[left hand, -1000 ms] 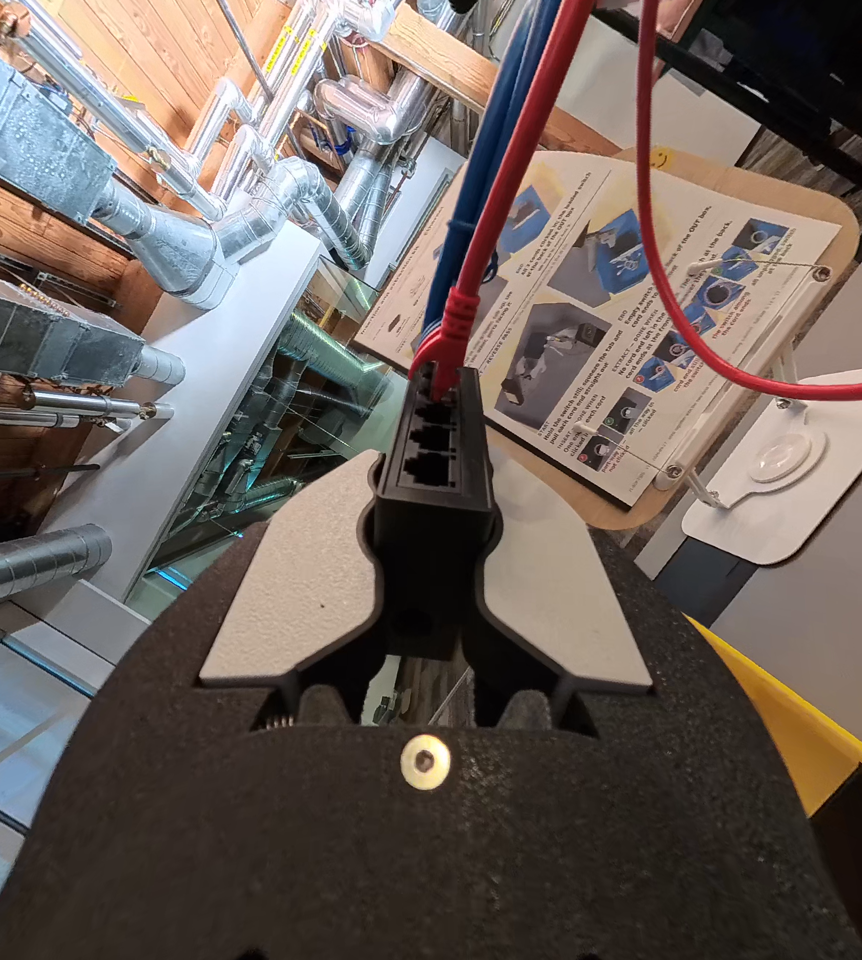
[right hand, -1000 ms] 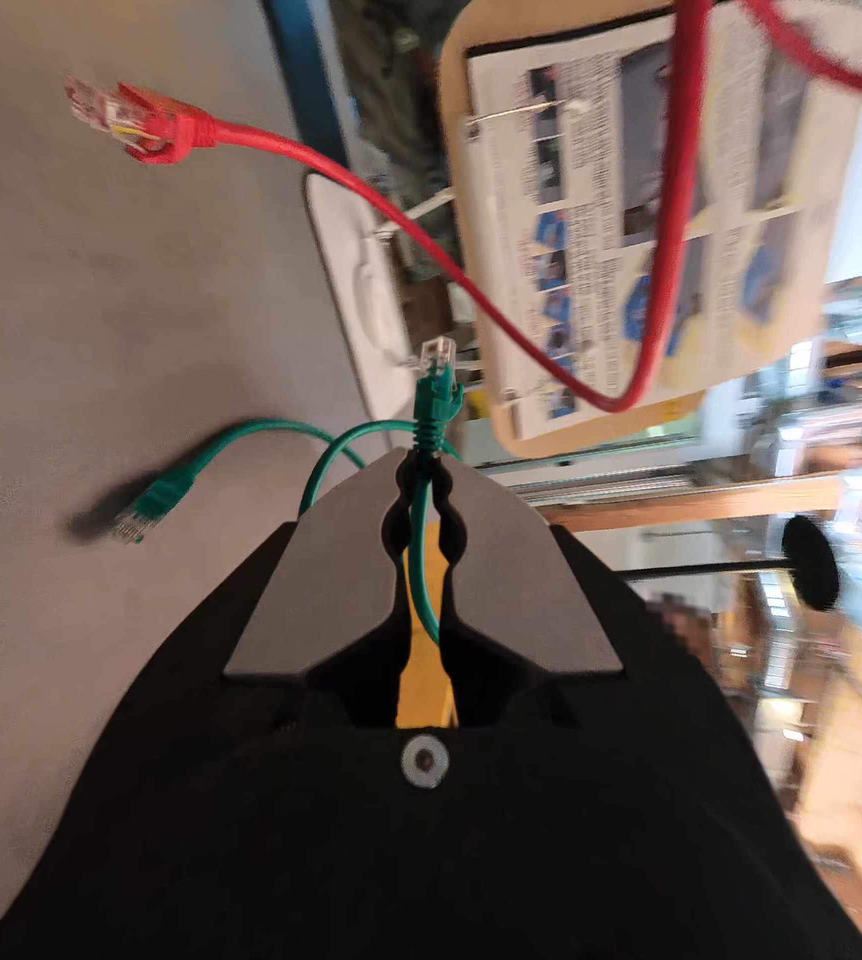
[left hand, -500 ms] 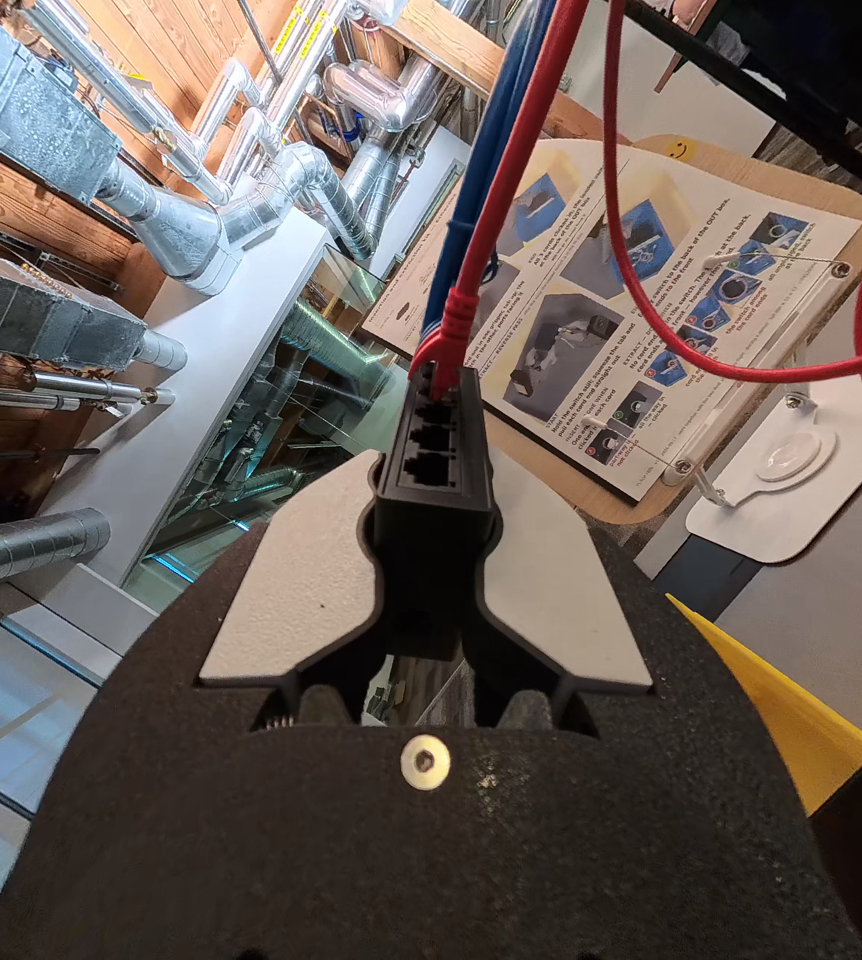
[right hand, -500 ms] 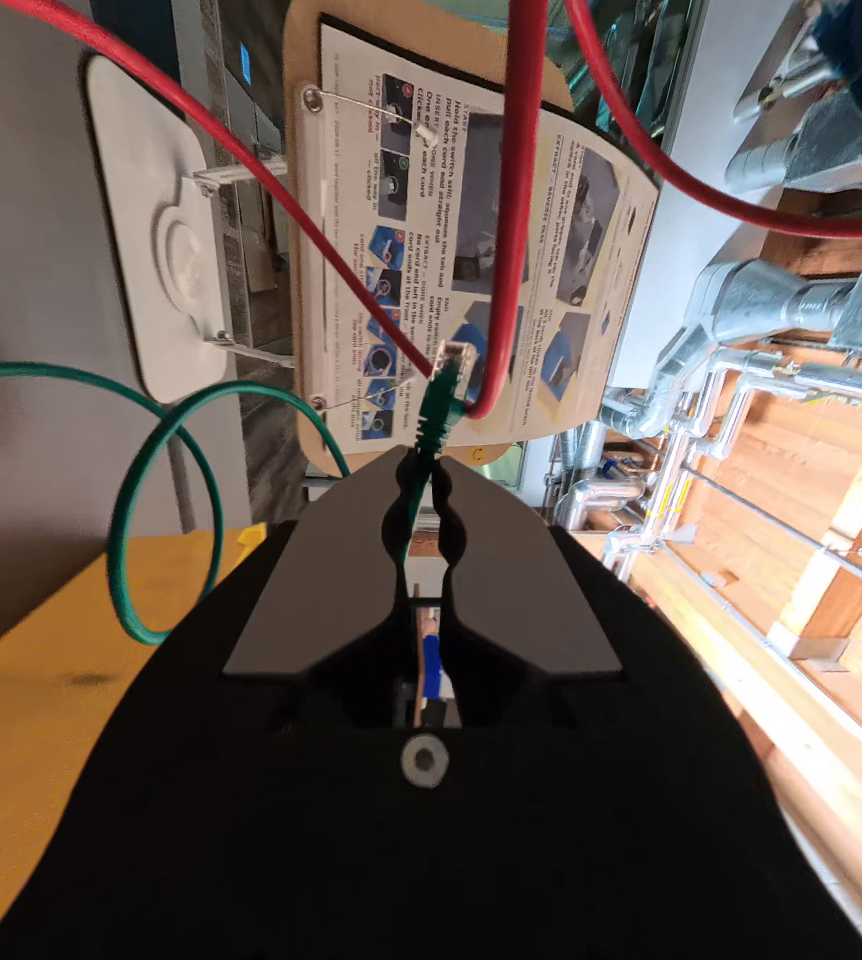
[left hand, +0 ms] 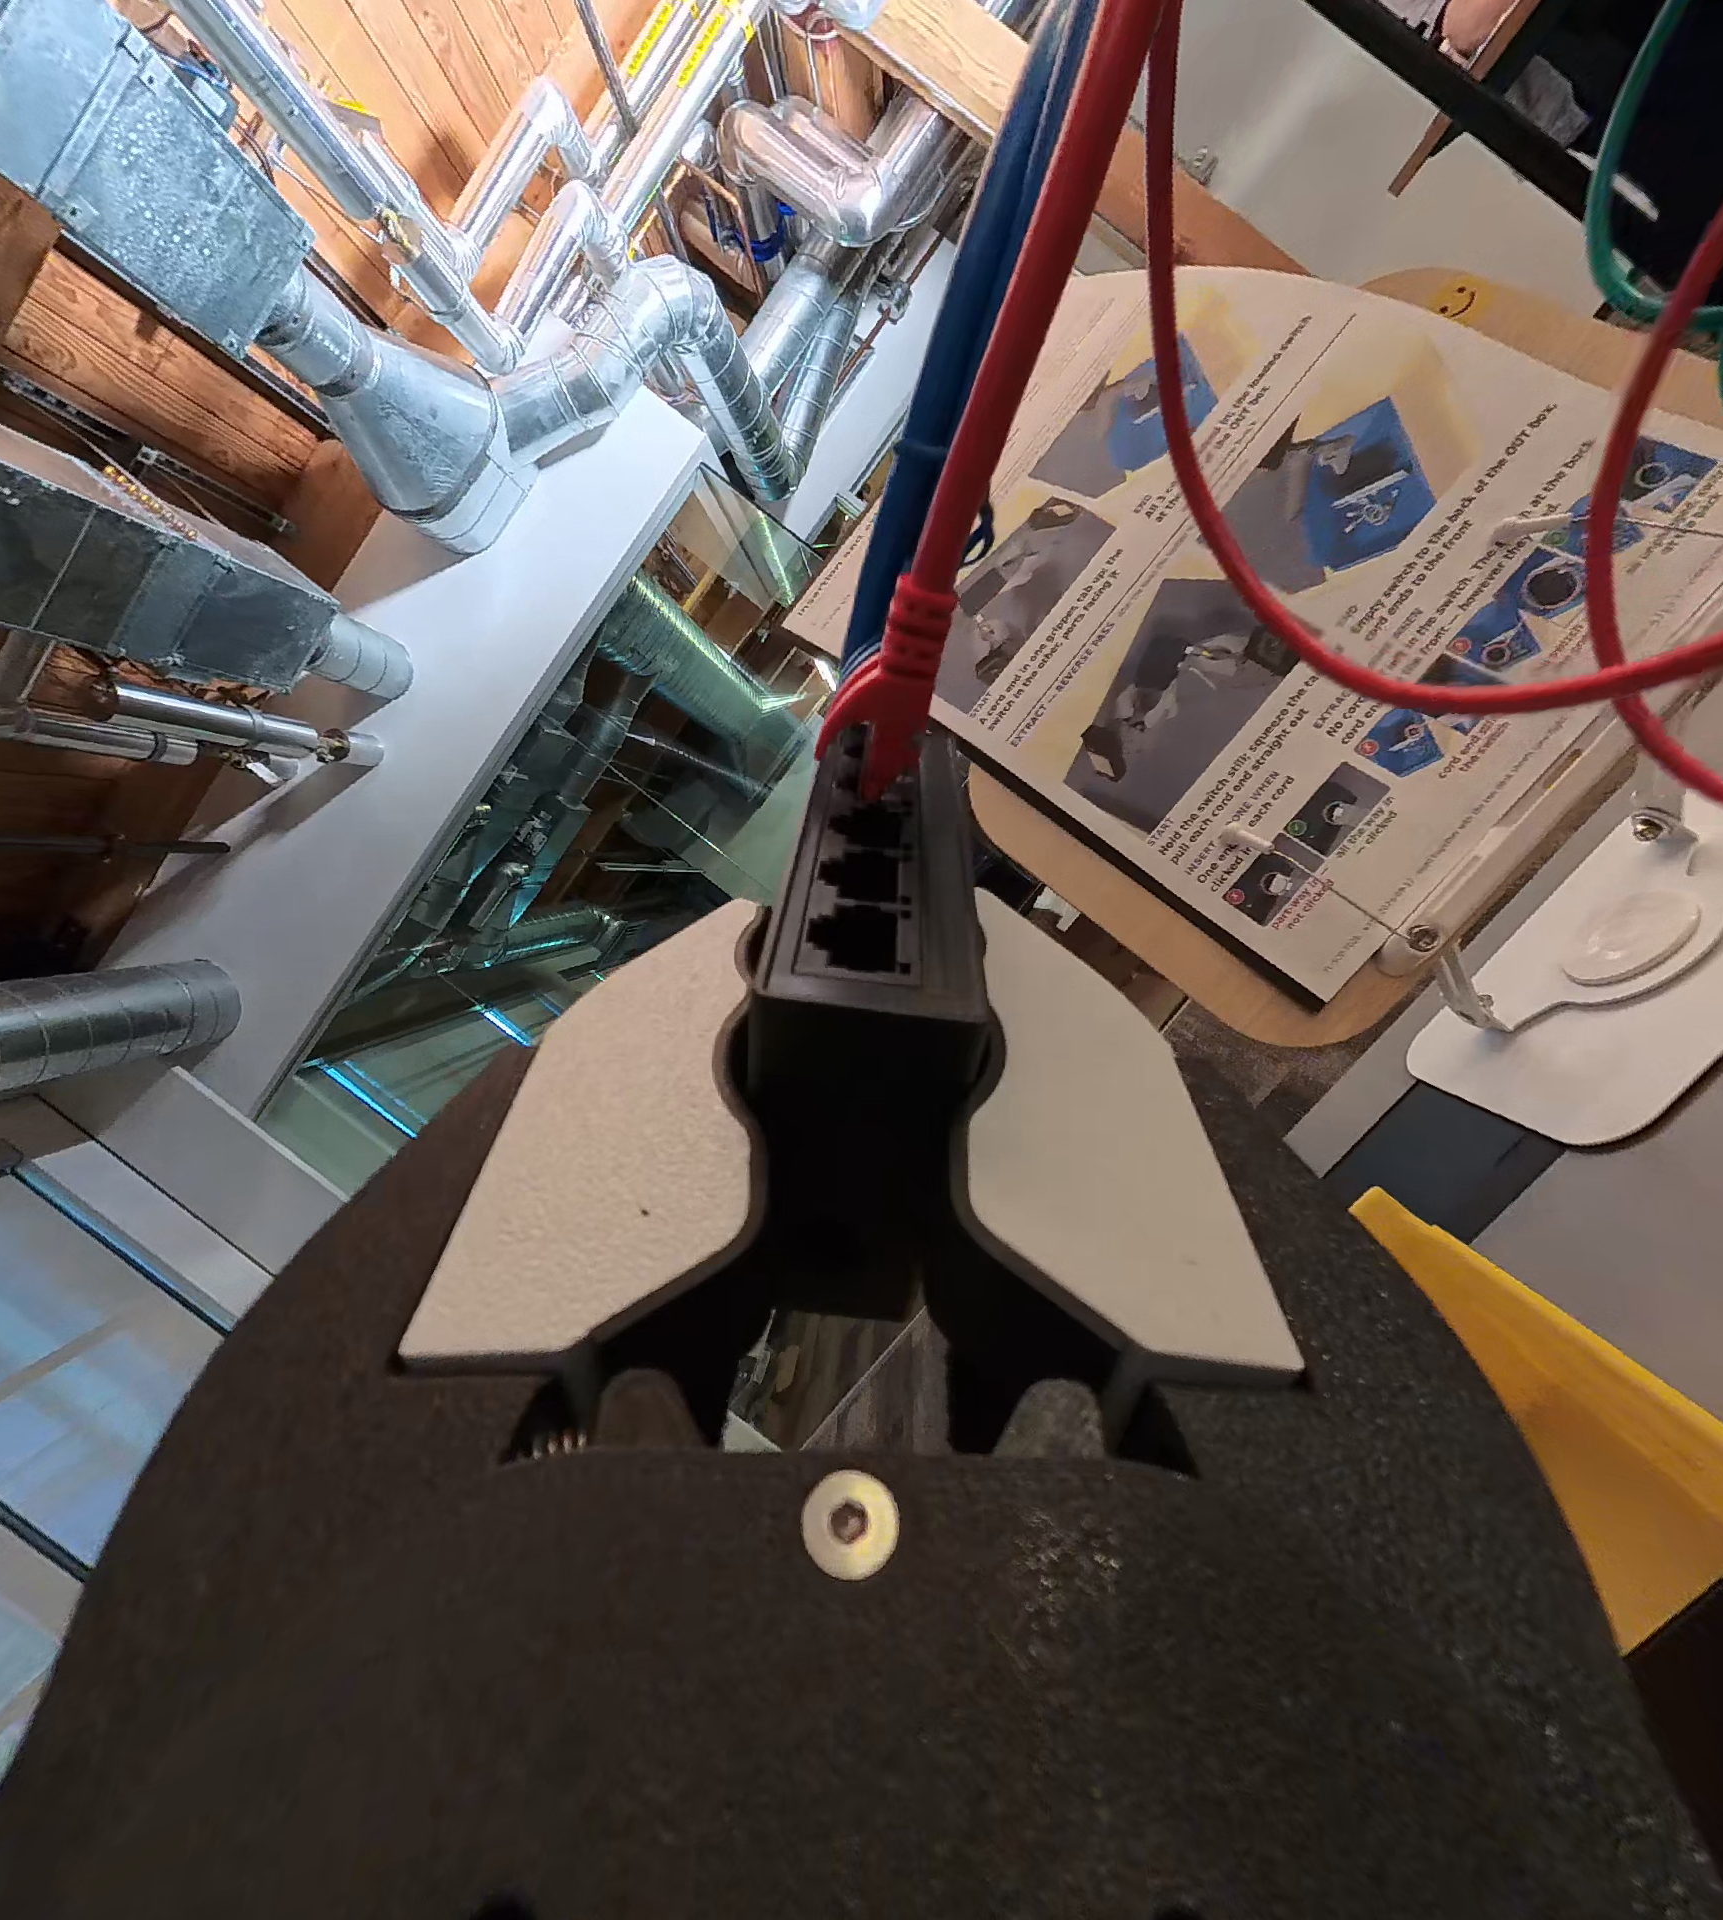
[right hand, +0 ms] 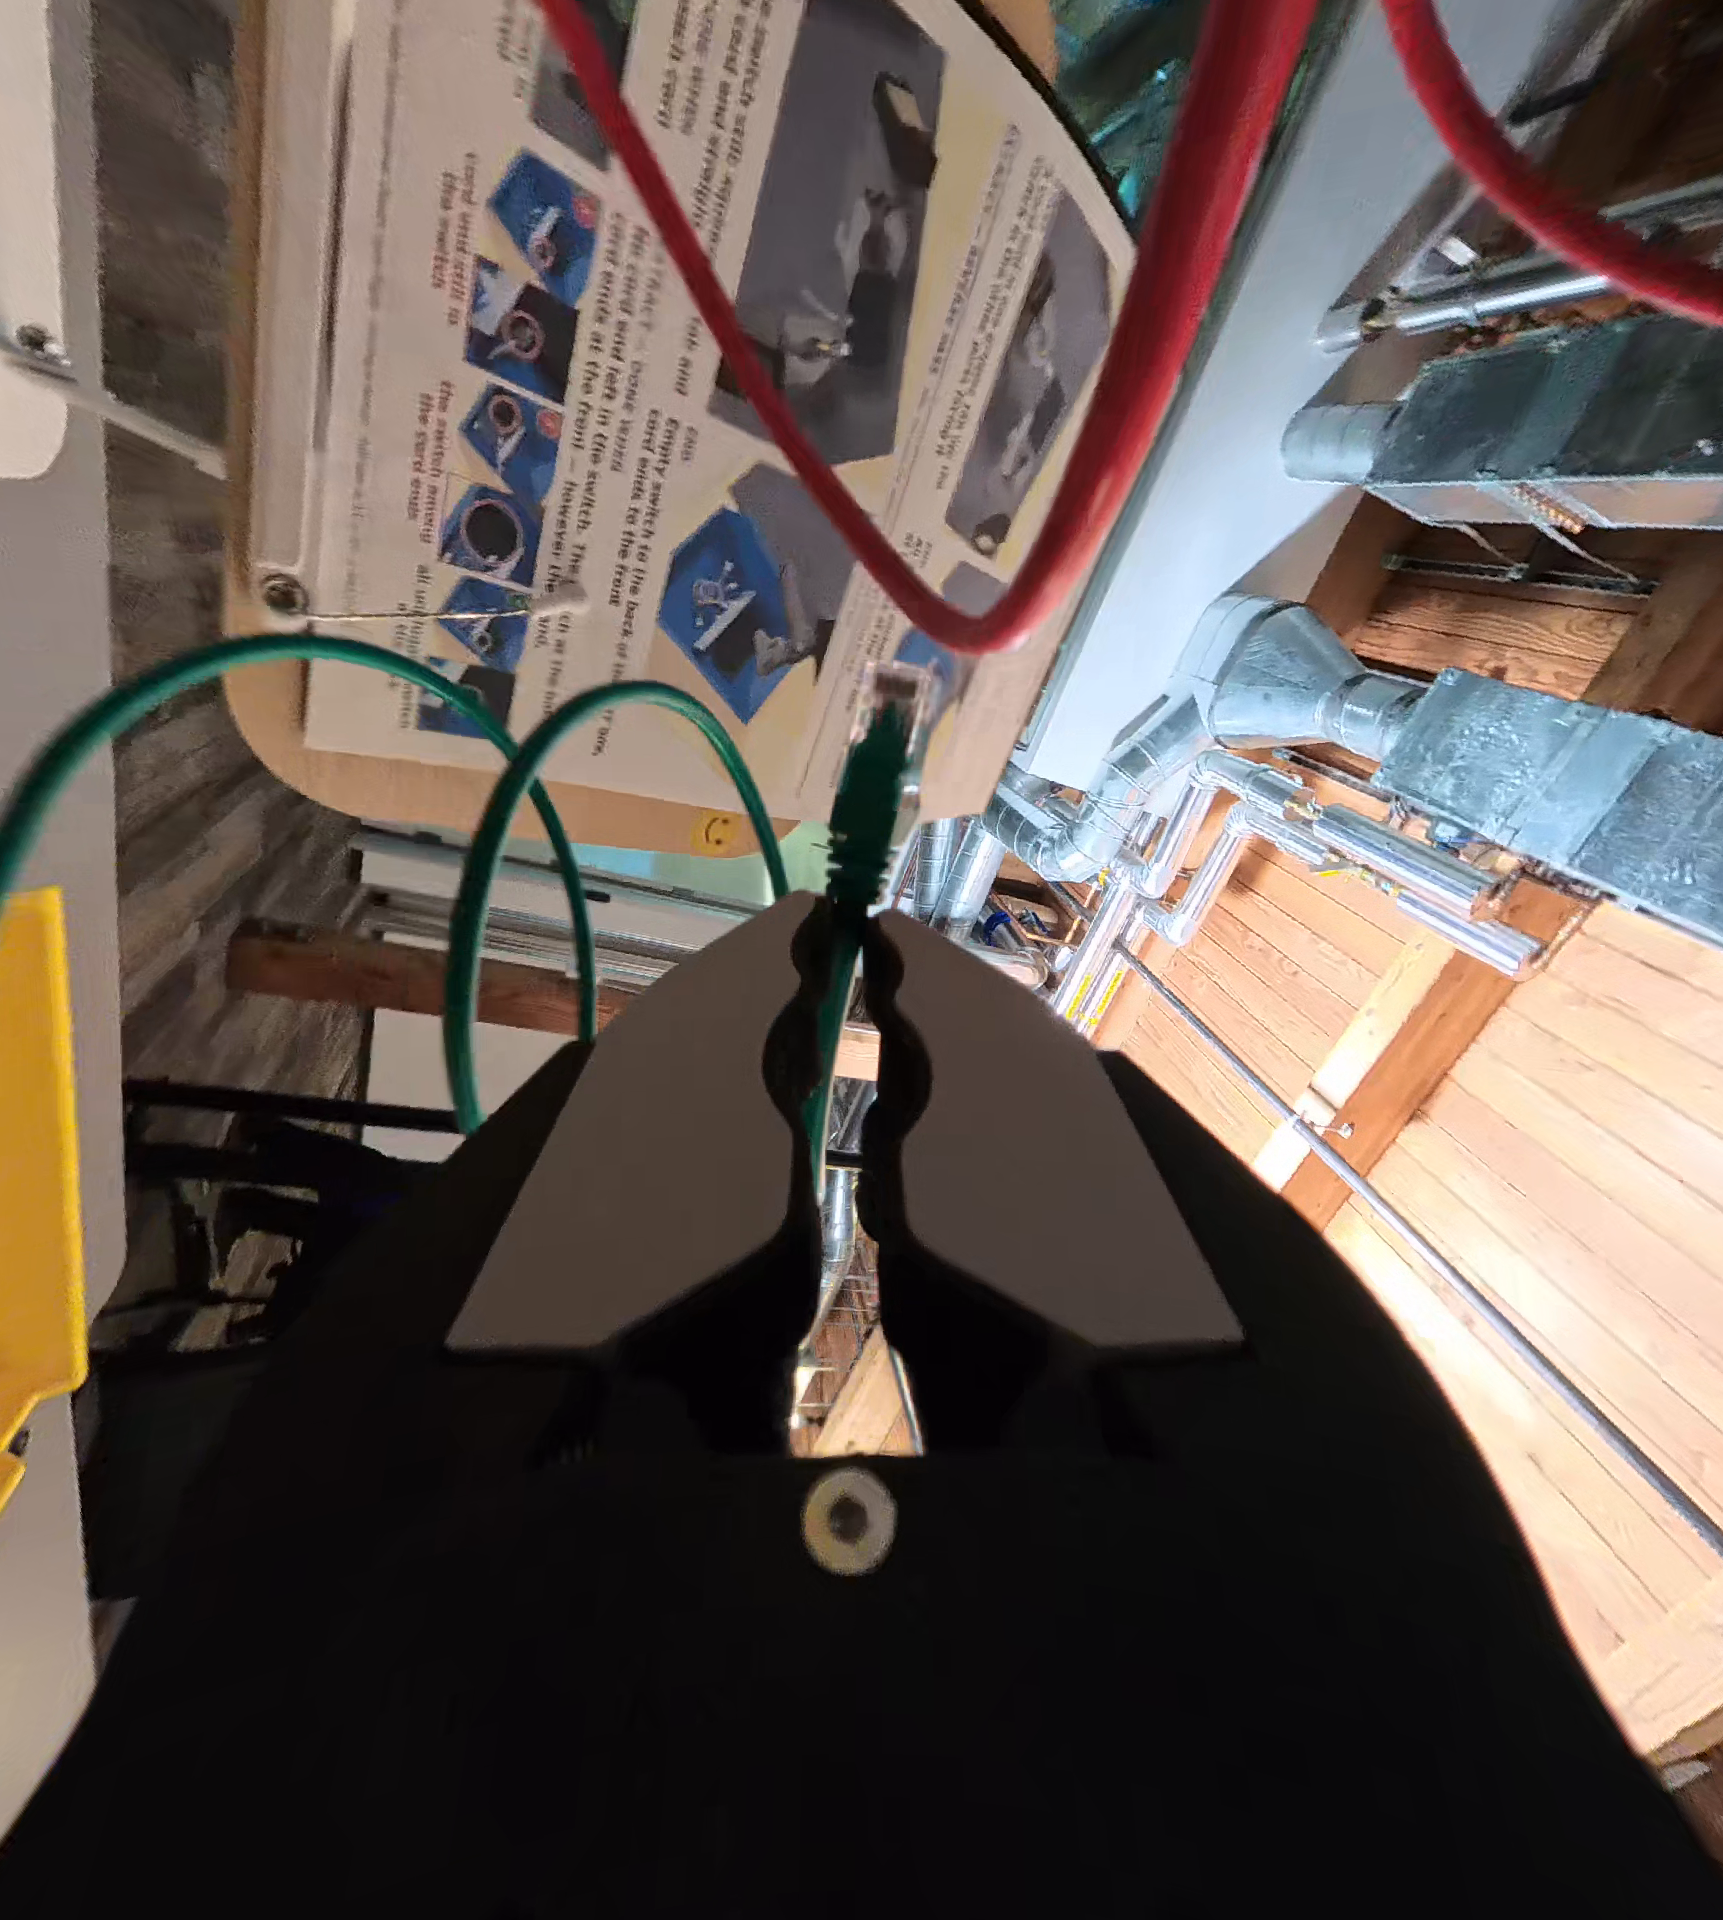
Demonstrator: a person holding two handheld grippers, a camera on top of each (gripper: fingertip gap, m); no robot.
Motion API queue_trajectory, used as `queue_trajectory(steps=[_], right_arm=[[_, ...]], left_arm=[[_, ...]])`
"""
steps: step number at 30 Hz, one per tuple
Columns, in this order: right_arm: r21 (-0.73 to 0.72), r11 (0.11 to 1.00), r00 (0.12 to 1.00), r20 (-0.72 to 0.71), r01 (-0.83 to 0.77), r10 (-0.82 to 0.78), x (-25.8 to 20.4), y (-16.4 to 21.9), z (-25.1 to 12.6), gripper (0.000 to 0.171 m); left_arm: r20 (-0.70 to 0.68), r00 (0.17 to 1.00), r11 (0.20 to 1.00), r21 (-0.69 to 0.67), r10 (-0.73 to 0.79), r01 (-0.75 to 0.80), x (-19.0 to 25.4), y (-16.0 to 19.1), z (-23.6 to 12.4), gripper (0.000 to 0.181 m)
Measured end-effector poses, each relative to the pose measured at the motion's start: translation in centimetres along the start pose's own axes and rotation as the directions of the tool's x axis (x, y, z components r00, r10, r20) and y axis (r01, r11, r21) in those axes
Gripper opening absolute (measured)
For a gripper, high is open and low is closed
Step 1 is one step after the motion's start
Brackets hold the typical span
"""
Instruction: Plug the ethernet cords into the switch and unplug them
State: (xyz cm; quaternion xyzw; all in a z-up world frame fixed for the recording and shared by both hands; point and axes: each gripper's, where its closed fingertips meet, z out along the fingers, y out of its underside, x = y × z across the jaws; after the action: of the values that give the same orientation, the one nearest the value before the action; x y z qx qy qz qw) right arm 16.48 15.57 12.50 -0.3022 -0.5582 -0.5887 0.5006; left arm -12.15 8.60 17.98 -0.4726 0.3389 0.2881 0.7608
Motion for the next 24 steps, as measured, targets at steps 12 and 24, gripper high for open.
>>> queue_trajectory(steps=[12, 24], right_arm=[[0.185, 0.975, 0.921, 0.387, -0.122, 0.042, -15.5, -15.5, -10.7, 0.006], [0.063, 0.96, 0.775, 0.605, -0.274, 0.182, -18.2, -18.4, -14.9, 0.007]], left_arm=[[0.003, 1.0, 1.0, -0.002, -0.022, 0.022, -0.5, 0.3, -0.2, 0.031], [-0.011, 1.0, 1.0, 0.016, -0.023, 0.023, 0.0, -0.5, -0.1, 0.03]])
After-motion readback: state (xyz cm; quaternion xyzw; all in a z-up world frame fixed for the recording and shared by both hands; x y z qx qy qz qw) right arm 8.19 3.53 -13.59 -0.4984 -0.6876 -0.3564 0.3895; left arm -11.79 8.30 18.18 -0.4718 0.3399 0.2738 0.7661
